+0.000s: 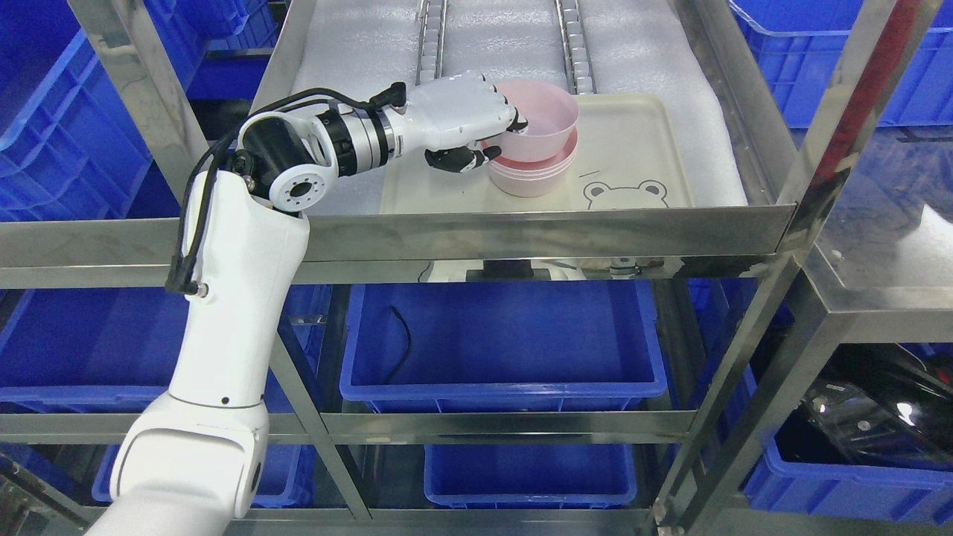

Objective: Stack pink IKEA bowl on shelf middle layer
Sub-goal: 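Lower the pink bowl into the bowl on the tray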

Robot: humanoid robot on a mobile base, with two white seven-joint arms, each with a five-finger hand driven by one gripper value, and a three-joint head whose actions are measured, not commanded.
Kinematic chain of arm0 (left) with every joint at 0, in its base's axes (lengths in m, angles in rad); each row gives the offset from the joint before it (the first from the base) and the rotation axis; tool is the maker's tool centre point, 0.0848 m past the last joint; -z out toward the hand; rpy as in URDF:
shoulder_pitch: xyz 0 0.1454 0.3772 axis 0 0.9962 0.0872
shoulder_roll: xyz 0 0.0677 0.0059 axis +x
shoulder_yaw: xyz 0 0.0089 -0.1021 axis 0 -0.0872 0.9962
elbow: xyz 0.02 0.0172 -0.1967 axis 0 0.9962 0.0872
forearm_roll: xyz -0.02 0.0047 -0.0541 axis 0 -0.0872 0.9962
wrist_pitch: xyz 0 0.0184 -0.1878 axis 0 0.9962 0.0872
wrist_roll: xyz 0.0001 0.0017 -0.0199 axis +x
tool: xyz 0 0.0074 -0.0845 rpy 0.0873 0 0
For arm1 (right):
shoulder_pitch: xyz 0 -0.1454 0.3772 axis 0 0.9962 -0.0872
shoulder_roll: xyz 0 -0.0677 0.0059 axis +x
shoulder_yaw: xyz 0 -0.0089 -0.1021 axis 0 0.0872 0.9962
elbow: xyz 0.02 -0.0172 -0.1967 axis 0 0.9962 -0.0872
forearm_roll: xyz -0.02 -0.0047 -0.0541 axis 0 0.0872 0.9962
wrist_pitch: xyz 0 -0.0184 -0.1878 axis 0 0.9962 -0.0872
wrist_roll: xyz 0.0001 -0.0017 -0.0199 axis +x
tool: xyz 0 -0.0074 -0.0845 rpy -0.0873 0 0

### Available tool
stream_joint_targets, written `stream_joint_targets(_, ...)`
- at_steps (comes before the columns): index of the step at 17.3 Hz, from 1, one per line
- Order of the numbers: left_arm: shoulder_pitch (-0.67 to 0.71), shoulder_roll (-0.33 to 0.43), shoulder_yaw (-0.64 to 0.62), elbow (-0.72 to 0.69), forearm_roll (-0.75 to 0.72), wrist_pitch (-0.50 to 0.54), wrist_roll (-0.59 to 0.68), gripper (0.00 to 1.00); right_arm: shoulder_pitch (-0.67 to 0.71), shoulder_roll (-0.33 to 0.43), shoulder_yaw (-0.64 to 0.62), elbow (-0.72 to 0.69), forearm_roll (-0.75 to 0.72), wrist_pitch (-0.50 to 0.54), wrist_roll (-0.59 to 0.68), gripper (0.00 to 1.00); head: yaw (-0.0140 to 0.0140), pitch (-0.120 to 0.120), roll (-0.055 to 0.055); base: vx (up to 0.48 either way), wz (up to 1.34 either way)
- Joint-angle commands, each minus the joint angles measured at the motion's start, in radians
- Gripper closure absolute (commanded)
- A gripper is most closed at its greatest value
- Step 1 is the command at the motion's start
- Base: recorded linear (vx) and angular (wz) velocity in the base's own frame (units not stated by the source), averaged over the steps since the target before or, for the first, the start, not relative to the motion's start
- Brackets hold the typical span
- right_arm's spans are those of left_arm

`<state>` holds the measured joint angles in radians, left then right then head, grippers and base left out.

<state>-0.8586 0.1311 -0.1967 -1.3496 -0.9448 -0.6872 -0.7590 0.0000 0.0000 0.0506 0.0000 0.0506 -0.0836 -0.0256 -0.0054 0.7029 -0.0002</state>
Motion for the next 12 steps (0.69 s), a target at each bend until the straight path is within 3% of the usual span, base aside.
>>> stream_joint_targets(1, -0.002, -0.034, -0.013, 0.041, -0.028, 0.0, 0.009, 0.83, 0.021, -0.017, 0.0, -0.018, 0.0, 0.001, -0.001, 0.0, 0.0, 0.0, 0.0, 0.0, 0.0)
stream_joint_targets(6, -0.002, -0.028, -0.012, 0.05, -0.043, 0.0, 0.02, 0.73, 0.021, -0.017, 0.0, -0.018, 0.0, 0.001, -0.001, 0.0, 0.0, 0.0, 0.0, 0.0, 0.0)
stream_joint_targets(10, -0.007, -0.021, 0.025, 0.046, -0.055, 0.0, 0.02, 0.4, 0.021, -0.017, 0.0, -0.018, 0.0, 0.001, -0.001, 0.0, 0.0, 0.0, 0.0, 0.0, 0.0)
stream_joint_targets(12, -0.008, -0.036, 0.132, 0.009, -0.045, 0.0, 0.02, 0.27, 0.021, -0.017, 0.0, -0.018, 0.0, 0.001, -0.001, 0.0, 0.0, 0.0, 0.0, 0.0, 0.0)
